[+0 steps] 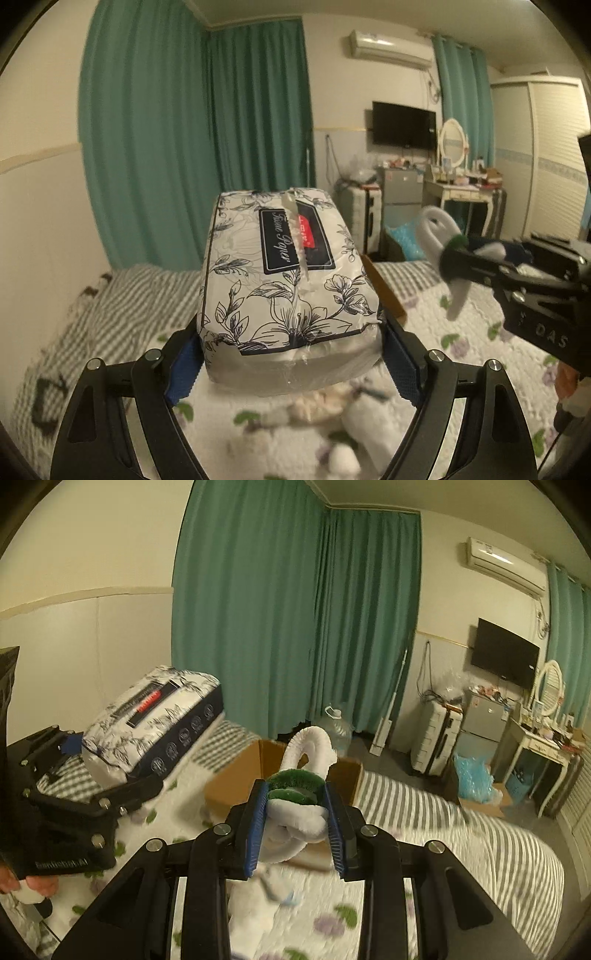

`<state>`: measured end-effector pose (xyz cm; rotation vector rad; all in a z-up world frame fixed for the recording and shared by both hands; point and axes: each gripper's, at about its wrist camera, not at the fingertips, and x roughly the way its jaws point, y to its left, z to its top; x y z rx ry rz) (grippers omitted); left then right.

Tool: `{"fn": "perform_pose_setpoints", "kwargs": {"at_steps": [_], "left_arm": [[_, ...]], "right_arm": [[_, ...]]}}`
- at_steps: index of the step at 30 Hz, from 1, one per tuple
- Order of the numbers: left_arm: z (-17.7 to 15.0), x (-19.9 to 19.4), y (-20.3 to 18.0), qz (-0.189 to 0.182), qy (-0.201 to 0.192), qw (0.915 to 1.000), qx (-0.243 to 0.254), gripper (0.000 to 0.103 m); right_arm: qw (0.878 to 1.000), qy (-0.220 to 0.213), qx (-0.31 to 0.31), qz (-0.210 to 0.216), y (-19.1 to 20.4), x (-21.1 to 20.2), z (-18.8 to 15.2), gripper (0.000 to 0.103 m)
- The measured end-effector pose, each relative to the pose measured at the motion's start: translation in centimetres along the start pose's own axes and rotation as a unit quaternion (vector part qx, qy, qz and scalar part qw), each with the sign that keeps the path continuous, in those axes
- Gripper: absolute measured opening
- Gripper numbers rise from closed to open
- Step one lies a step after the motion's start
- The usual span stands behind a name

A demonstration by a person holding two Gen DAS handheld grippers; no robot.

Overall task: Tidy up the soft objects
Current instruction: 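Carry both items over the cardboard box and open both tools, then move both tools back down to the items on the quilt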

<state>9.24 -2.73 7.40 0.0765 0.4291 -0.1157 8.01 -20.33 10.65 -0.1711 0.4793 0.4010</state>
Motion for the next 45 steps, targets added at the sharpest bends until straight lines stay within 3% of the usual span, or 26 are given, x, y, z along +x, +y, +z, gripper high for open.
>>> {"fn": "perform_pose_setpoints", "kwargs": {"at_steps": [7, 13, 18, 20, 21, 22, 23, 24, 27, 31, 39, 45], "left_arm": [[1.8, 8.0, -0.8, -0.014, 0.039, 0.9991, 0.006, 0.084], [-0.3, 16.0, -2.3, 0.010, 0.095, 0.9945, 0.043, 0.084], [-2.1, 18.5, -2.6, 0.004, 0.107, 0.9928, 0.054, 0.090], [-2.6, 19.0, -3.1, 0.018, 0.109, 0.9917, 0.065, 0.092], [-2.7, 19.0, -3.3, 0.030, 0.105, 0.9918, 0.067, 0.092], [-2.8, 19.0, -3.4, 0.041, 0.102, 0.9917, 0.067, 0.092], [-2.7, 19.0, -3.2, 0.043, 0.103, 0.9918, 0.063, 0.092], [-2.7, 18.9, -3.0, 0.041, 0.105, 0.9922, 0.054, 0.092], [-2.1, 17.9, -2.1, 0.033, 0.107, 0.9935, 0.024, 0.092], [-0.2, 14.5, -1.9, 0.037, 0.086, 0.9954, 0.023, 0.092], [6.0, 1.5, -0.6, 0.045, -0.008, 0.9989, 0.012, 0.092], [8.3, -8.3, 0.3, 0.059, -0.075, 0.9954, 0.006, 0.097]], "right_arm": [[0.999, 0.032, -0.005, 0.014, -1.5, 10.1, 2.8, 0.030], [0.997, 0.070, 0.019, 0.015, -3.1, 17.7, 0.2, 0.030], [0.996, 0.086, 0.028, 0.015, -4.5, 21.2, -2.2, 0.030], [0.996, 0.080, 0.036, 0.017, -5.1, 21.4, -2.7, 0.030], [0.996, 0.078, 0.039, 0.015, -5.4, 21.6, -2.8, 0.037], [0.996, 0.078, 0.042, 0.012, -5.7, 21.7, -2.9, 0.057], [0.996, 0.076, 0.047, 0.006, -6.0, 21.6, -3.0, 0.069], [0.996, 0.069, 0.052, 0.002, -6.2, 21.2, -3.0, 0.077], [0.996, 0.059, 0.061, -0.003, -7.0, 19.8, -2.5, 0.077], [0.997, 0.040, 0.061, -0.016, -7.2, 16.4, -0.3, 0.077], [0.999, 0.004, 0.019, -0.043, -4.9, 3.5, 5.4, 0.078], [0.998, -0.030, 0.000, -0.063, -3.1, -6.2, 8.5, 0.092]]}}
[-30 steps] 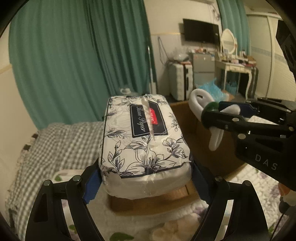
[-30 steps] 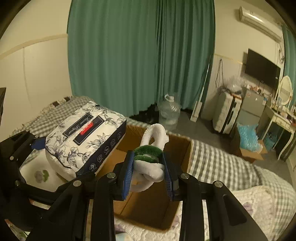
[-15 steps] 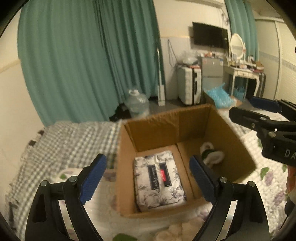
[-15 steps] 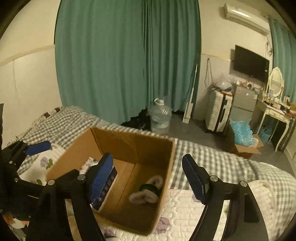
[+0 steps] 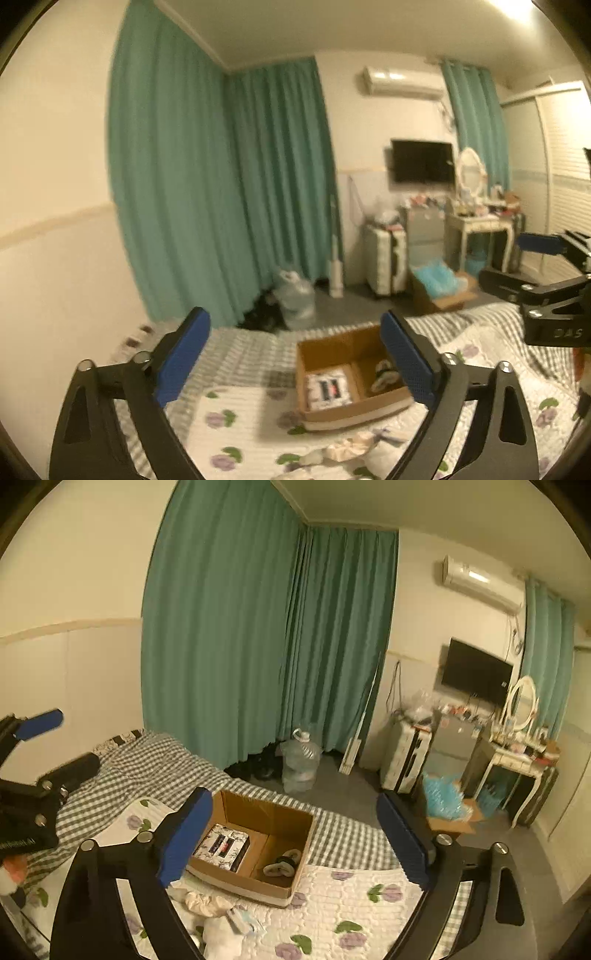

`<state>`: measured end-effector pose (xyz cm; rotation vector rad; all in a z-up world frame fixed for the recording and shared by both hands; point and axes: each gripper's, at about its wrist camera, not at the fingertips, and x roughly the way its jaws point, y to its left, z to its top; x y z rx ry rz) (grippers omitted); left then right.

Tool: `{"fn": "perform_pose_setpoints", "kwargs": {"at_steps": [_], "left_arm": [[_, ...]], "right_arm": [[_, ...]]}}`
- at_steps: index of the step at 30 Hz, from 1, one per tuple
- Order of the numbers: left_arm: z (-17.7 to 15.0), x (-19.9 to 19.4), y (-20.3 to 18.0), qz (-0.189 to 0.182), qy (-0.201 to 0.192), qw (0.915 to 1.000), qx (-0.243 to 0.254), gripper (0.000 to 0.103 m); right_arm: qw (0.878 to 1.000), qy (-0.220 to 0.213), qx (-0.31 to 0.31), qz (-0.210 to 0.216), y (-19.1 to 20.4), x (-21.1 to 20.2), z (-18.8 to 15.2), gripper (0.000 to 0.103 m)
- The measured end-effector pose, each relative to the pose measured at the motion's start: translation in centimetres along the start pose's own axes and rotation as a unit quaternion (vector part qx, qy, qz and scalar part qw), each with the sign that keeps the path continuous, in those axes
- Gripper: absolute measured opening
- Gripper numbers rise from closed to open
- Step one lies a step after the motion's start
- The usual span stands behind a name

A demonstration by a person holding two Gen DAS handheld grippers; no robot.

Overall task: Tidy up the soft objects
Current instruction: 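Move both tools back down to the items on the quilt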

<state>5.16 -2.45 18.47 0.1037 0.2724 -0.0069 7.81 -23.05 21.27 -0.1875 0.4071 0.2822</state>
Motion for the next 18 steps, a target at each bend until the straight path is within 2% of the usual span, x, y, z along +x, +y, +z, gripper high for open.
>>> {"fn": "perform_pose_setpoints", "kwargs": {"at_steps": [3, 6, 10, 15, 18], "left_arm": [[0.3, -2.7, 0.9, 0.030, -0.010, 0.9995, -0.007, 0.097], [-0.4, -4.0, 1.8, 0.025, 0.001, 0.9992, -0.032, 0.097], [-3.0, -4.5, 2.6, 0.029, 0.019, 0.9981, -0.050, 0.097], [-7.9, -2.7, 2.0, 0.051, 0.060, 0.9957, -0.048, 0.097], [-11.1, -0.6, 1.0, 0.048, 0.090, 0.9935, -0.050, 0.097]], "right_arm": [[1.000, -0.010, -0.006, -0.002, 0.8, -3.1, 0.3, 0.098], [1.000, -0.006, -0.009, 0.010, 1.5, -4.8, -0.4, 0.101], [0.999, 0.019, -0.011, 0.023, 2.6, -5.1, -3.7, 0.101], [0.997, 0.067, -0.010, 0.032, 4.8, -1.6, -9.5, 0.101], [0.993, 0.112, 0.000, 0.047, 6.1, 2.1, -13.3, 0.101]]}}
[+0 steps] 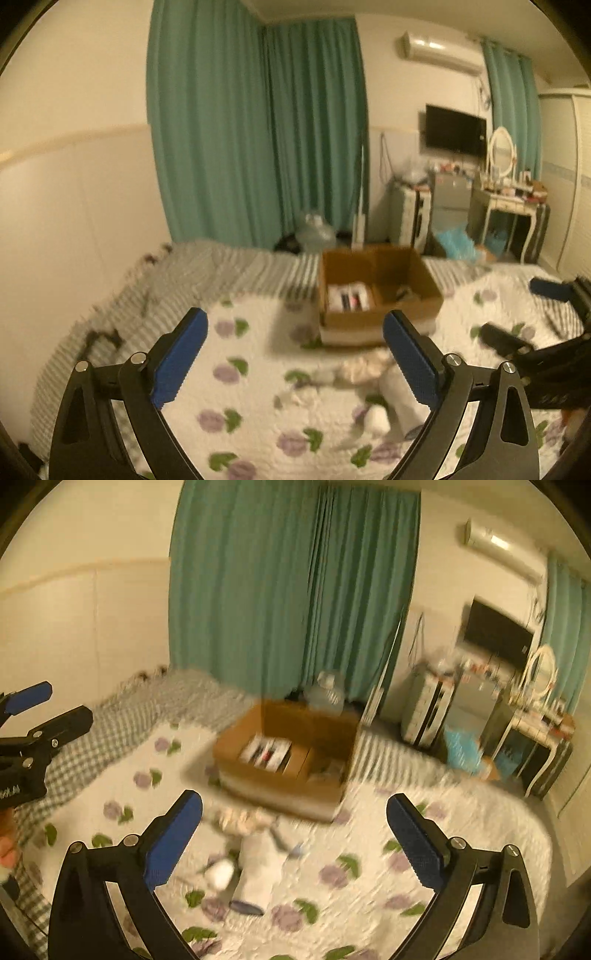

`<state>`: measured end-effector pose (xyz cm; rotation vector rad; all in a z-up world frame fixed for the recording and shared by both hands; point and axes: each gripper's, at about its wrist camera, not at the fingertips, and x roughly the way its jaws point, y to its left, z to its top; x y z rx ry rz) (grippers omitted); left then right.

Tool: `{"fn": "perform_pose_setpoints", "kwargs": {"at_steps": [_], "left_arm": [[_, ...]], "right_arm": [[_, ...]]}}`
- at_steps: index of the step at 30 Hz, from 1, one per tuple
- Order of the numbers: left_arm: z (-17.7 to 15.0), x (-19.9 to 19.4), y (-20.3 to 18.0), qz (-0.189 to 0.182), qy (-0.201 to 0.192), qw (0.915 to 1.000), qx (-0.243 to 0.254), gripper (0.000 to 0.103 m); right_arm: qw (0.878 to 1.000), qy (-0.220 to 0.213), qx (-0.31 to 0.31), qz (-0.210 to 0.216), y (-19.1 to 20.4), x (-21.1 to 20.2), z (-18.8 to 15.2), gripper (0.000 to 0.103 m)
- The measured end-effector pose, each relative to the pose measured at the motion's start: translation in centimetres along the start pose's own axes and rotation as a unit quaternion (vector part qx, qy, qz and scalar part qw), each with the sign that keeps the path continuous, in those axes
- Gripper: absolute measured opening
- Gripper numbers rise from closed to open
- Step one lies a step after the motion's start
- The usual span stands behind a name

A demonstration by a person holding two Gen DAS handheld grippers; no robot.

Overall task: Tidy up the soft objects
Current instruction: 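Move both tools back down to the items on the quilt, then grasp the large white sock with the right tool while the left tool grasps a rolled white sock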

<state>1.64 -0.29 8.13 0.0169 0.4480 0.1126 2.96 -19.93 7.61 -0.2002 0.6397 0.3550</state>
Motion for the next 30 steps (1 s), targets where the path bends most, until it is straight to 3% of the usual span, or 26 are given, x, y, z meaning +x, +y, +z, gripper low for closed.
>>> {"fn": "perform_pose_setpoints", "kwargs": {"at_steps": [10, 18, 23, 28, 30], "left_arm": [[-10.0, 8.2, -1.1, 0.019, 0.073, 0.9971, -0.011, 0.097], [-14.6, 12.0, -1.3, 0.003, 0.124, 0.9922, -0.002, 0.097], [-15.4, 12.3, -1.4, -0.006, 0.129, 0.9916, 0.000, 0.097], [-15.4, 11.4, -2.0, -0.020, 0.120, 0.9925, 0.008, 0.097], [-15.4, 11.1, -2.3, -0.029, 0.120, 0.9923, 0.011, 0.097]], "right_arm": [[0.993, 0.113, 0.039, -0.005, 0.2, 12.9, -8.3, 0.101], [0.988, 0.146, 0.044, 0.013, 1.2, 17.5, -10.9, 0.098], [0.983, 0.171, 0.049, 0.035, 1.3, 19.0, -11.6, 0.079], [0.983, 0.164, 0.050, 0.068, 1.6, 18.3, -11.7, 0.042], [0.984, 0.158, 0.050, 0.066, 1.7, 17.4, -11.8, 0.039]]}}
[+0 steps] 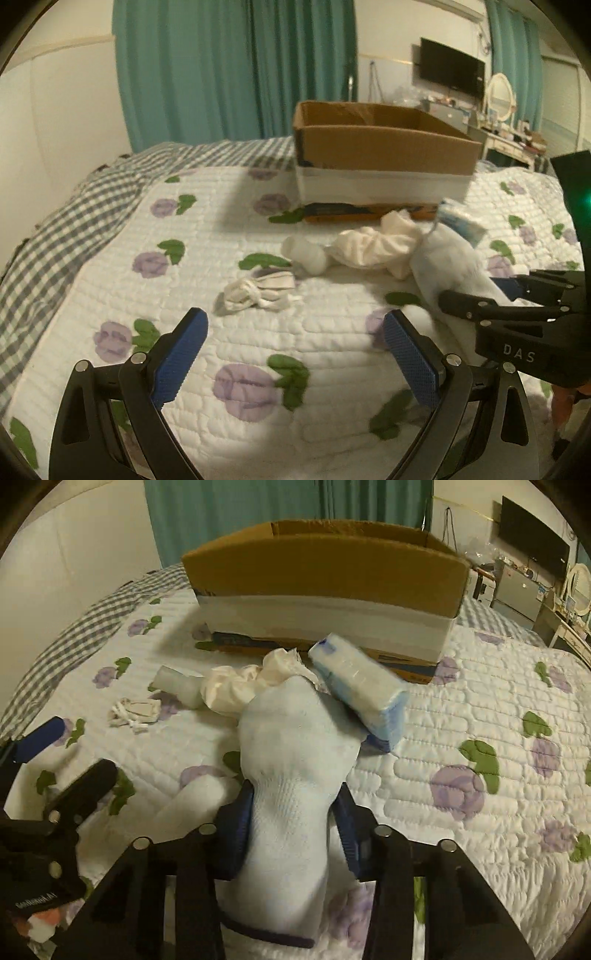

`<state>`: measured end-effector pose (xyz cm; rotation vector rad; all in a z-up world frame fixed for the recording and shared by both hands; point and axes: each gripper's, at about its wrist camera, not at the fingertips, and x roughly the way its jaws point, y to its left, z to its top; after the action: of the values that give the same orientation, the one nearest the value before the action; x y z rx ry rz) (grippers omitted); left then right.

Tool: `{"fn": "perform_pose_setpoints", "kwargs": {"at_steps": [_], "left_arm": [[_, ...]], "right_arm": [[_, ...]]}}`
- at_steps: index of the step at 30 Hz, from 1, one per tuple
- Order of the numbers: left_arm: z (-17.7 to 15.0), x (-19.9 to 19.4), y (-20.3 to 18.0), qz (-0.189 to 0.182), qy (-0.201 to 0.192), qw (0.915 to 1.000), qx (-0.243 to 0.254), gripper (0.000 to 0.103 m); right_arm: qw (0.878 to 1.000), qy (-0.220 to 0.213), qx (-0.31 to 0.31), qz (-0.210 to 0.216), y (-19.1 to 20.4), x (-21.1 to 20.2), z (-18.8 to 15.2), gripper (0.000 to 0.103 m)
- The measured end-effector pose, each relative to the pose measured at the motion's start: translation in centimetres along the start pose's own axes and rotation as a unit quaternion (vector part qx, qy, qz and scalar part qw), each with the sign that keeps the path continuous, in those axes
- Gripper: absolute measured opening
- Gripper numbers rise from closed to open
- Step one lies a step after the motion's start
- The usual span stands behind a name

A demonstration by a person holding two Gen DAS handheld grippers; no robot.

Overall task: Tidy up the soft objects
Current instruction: 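Grasp the large white sock with the right tool while the left tool grasps a rolled white sock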

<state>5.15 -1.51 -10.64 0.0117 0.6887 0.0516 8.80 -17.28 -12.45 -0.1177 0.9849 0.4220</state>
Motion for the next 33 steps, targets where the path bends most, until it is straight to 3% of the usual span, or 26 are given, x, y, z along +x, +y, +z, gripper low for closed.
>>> {"fn": "perform_pose_setpoints", "kwargs": {"at_steps": [9, 11, 20, 23, 25, 30, 33], "left_arm": [[-0.1, -1.2, -2.4, -0.029, -0.001, 0.9994, 0.019, 0.096], [-0.2, -1.0, -3.0, -0.034, 0.006, 0.9992, 0.023, 0.096], [-1.7, 1.8, -5.2, -0.056, 0.044, 0.9966, 0.042, 0.095], [-2.0, 2.8, -5.4, -0.066, 0.057, 0.9953, 0.041, 0.081], [-1.9, 3.3, -5.5, -0.073, 0.063, 0.9945, 0.040, 0.076], [-1.7, 4.0, -5.8, -0.099, 0.068, 0.9919, 0.040, 0.041], [-1.9, 3.5, -6.0, -0.111, 0.063, 0.9907, 0.048, 0.037]], "right_arm": [[0.999, -0.043, -0.008, -0.003, 0.5, -4.7, -1.2, 0.037], [0.998, -0.053, -0.014, -0.023, 0.5, -5.9, -1.4, 0.037], [0.998, -0.042, 0.013, -0.049, -1.3, -6.2, -1.6, 0.037], [0.998, -0.024, 0.012, -0.057, -1.3, -5.1, -1.9, 0.037], [0.998, -0.010, 0.015, -0.058, -1.5, -4.2, -2.1, 0.037], [0.998, -0.004, 0.021, -0.055, -2.0, -3.8, -2.3, 0.037], [0.998, -0.004, 0.022, -0.055, -2.0, -3.9, -2.3, 0.037]]}}
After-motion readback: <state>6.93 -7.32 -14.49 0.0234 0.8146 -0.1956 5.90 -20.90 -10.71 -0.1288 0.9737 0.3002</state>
